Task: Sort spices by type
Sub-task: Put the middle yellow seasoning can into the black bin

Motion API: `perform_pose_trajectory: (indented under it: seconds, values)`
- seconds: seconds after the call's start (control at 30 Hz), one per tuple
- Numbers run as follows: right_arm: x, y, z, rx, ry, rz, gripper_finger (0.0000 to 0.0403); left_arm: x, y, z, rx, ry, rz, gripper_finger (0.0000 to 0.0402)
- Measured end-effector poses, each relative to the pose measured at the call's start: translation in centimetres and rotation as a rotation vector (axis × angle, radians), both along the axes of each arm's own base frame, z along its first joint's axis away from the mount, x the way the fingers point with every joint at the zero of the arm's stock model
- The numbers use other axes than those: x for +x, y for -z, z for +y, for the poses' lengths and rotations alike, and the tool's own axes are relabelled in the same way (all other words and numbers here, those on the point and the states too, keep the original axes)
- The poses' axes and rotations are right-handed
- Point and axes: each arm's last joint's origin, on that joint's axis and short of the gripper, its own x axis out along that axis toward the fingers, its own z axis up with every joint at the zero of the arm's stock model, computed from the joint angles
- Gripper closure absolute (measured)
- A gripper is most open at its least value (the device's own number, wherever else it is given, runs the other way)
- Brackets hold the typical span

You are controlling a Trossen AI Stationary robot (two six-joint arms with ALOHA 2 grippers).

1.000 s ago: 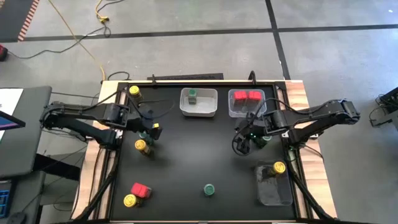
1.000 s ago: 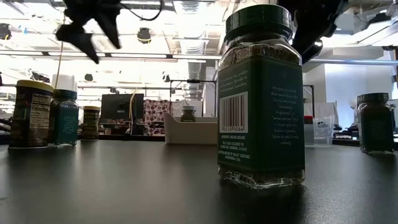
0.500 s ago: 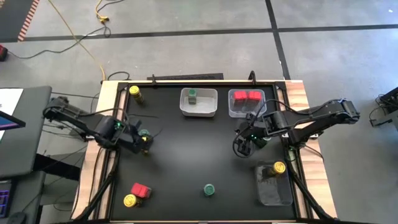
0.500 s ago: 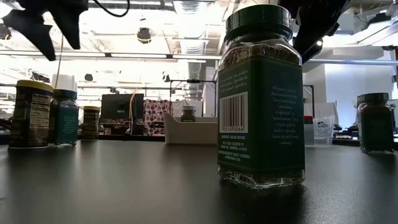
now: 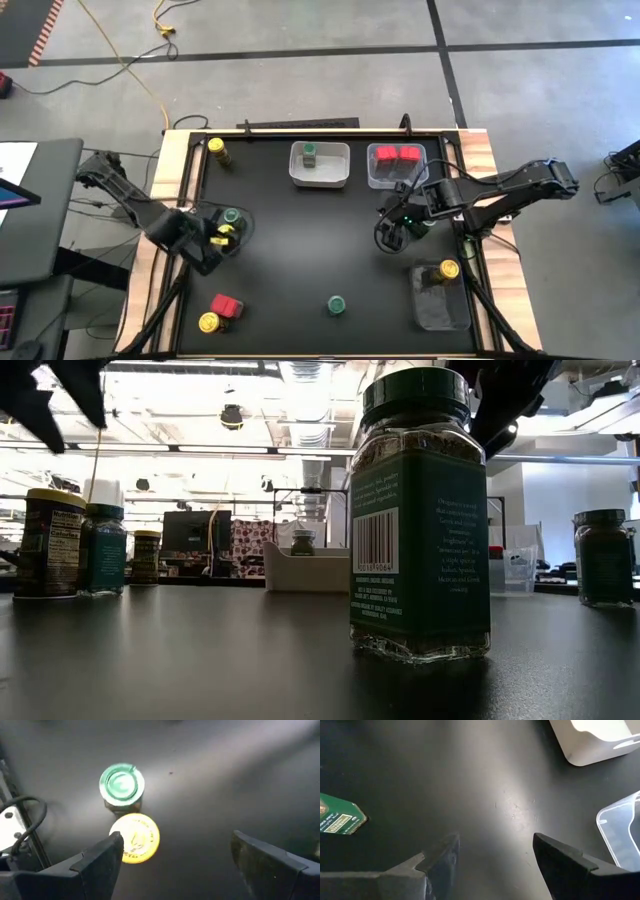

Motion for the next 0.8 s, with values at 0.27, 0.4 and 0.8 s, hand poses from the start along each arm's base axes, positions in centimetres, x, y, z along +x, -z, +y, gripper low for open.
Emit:
perform_pose_trajectory:
  seconds: [0.27,0.4,0.8]
  values:
    - [0.0,0.0,0.0,0.001,0.001,-0.005,0.0121,0.7,4.2,-3.0,-0.016,-0.064,0.034,0.0056]
    - [0.2,-0.1,0.0,0.002,-0.001,-0.022,0.0121,1.0,5.5,-4.3,0.017,-0.068,0.069,0.0056]
    - [0.4,-0.3,0.0,0.008,0.001,-0.056,0.0121,1.6,8.2,-5.5,0.127,-0.125,0.184,0.0056]
